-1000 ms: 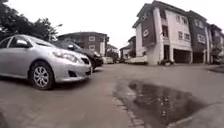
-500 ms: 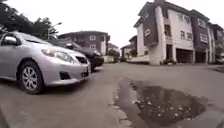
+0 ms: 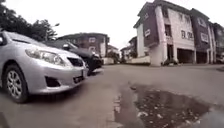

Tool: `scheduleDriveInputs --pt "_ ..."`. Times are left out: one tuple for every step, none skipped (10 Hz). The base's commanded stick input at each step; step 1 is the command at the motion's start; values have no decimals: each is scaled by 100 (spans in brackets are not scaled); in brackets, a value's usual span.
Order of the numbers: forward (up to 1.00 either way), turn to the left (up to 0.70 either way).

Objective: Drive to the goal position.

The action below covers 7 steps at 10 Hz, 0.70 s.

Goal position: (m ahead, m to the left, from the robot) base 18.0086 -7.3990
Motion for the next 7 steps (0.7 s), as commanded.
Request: scheduleDriveInputs --pt "70 0" --pt "70 -25" --pt "70 -33" --pt "70 -35" --pt "70 -27" --pt "70 -5" --pt "70 0"
